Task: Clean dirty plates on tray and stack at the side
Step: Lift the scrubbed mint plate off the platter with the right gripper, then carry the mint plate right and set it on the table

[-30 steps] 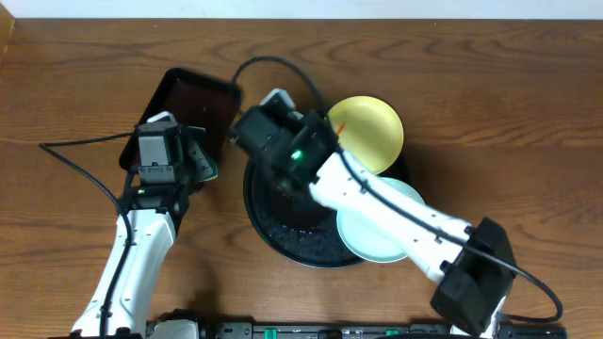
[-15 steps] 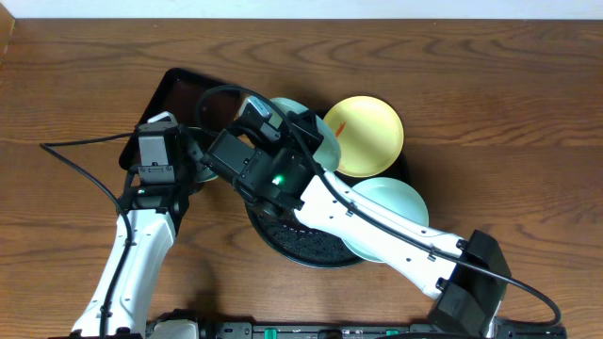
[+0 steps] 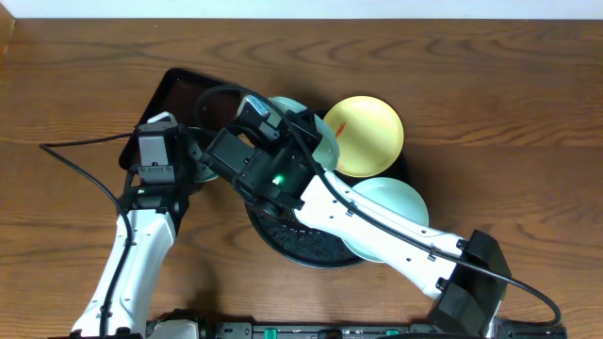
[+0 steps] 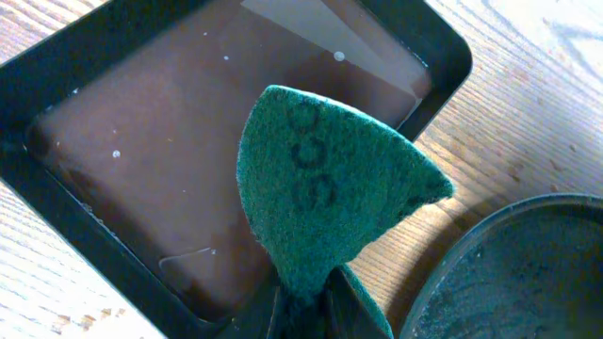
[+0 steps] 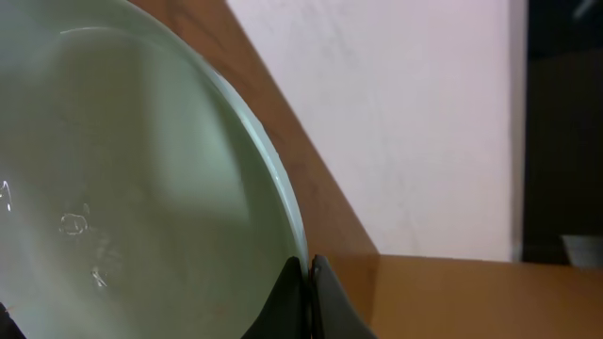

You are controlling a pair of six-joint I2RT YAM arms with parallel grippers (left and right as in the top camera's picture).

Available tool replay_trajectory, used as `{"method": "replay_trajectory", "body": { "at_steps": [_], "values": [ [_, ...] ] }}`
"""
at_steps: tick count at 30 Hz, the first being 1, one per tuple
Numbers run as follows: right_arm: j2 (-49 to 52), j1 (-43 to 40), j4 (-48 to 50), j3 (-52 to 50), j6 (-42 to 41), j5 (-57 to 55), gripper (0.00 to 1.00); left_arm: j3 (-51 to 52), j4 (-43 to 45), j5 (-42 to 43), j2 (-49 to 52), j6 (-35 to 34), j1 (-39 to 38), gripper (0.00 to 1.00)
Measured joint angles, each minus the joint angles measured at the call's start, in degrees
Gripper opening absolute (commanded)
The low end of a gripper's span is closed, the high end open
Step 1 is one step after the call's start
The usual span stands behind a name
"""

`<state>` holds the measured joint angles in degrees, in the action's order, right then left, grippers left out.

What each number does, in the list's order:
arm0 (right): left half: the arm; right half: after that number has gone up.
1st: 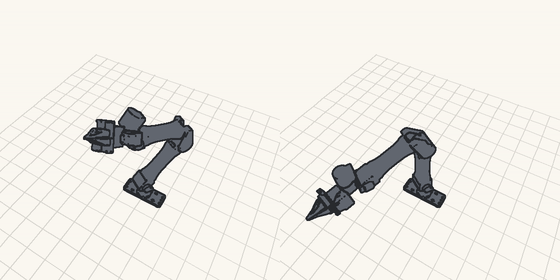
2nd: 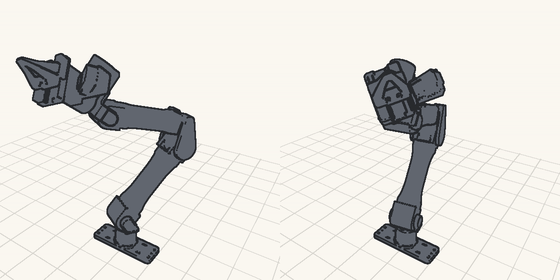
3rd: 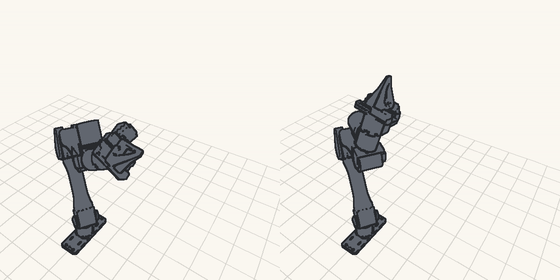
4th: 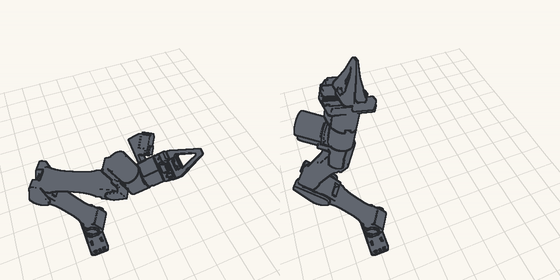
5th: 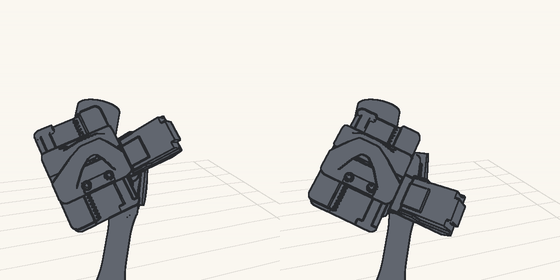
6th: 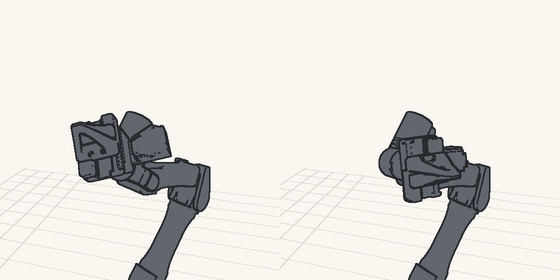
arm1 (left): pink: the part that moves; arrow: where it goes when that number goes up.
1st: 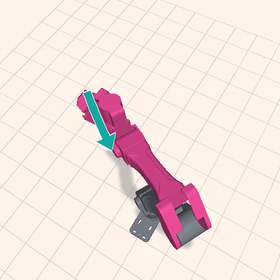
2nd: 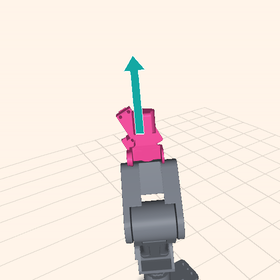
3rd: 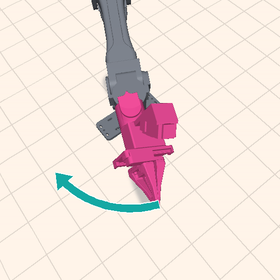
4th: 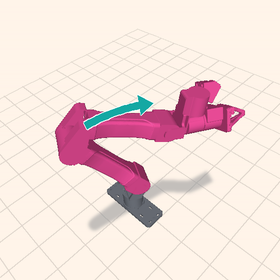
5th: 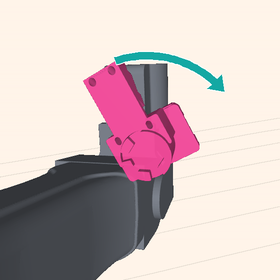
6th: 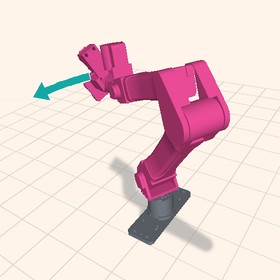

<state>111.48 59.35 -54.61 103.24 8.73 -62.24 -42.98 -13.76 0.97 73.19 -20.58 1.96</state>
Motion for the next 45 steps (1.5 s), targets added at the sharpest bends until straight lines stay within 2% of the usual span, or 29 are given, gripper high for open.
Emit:
{"method": "replay_trajectory", "body": {
  "at_steps": [10,17,24,30,39,45],
  "values": [
    [0.0,-1.5,1.0,0.0,-0.2,3.5,0.01,0.0,0.0,0.0,0.0,-0.6,0.0,0.07],
    [0.0,-2.7,1.1,0.0,-3.2,4.9,0.01,0.0,0.0,0.0,0.0,-0.6,0.0,0.07],
    [0.0,-8.5,0.9,0.0,-8.0,17.8,0.01,0.0,-0.2,0.0,0.0,-0.6,0.0,0.07],
    [0.0,-19.6,-1.1,0.1,-13.3,37.1,0.01,0.0,-0.2,0.0,0.0,-0.6,0.0,0.08],
    [0.0,-46.4,-1.5,0.2,-16.2,75.5,0.01,0.0,-0.2,0.0,0.0,-0.6,0.0,0.07],
    [0.0,-61.2,-1.5,0.1,-17.2,84.0,0.01,0.0,-0.2,0.0,0.0,-0.6,0.0,0.07]
  ]
}}
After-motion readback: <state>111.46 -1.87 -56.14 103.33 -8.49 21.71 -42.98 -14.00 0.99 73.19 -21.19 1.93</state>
